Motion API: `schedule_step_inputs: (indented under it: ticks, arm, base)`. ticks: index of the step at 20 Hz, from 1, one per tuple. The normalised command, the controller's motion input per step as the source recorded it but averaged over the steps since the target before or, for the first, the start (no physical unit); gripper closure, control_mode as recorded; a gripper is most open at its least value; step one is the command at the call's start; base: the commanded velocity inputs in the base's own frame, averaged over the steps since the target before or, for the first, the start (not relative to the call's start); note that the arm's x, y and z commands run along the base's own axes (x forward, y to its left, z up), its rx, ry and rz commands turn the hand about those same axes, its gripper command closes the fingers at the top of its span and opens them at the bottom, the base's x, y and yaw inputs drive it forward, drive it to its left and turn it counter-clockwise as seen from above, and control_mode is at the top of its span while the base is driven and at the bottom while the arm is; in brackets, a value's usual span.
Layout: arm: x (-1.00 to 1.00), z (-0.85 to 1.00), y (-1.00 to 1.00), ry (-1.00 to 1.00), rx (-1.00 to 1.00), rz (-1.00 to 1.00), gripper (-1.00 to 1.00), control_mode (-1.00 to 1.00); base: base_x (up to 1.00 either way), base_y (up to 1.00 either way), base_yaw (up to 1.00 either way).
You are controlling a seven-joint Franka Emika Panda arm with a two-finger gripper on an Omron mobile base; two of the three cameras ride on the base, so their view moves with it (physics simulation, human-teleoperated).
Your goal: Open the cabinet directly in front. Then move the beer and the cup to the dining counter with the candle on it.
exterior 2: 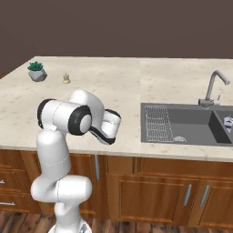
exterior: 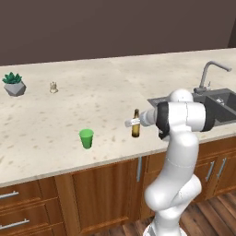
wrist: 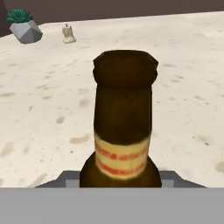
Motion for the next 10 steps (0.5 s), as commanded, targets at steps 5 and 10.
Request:
schedule_step_inputs:
  ticks: [5,10]
  arm:
    - [0.0,0.0,0.0,0.0,0.0,0.0,1.0,-1.0]
    - [0.0,0.0,0.0,0.0,0.0,0.0,-1.0,-1.0]
  base:
    - [0.0,0.0,0.0]
    - [0.0,0.0,0.0]
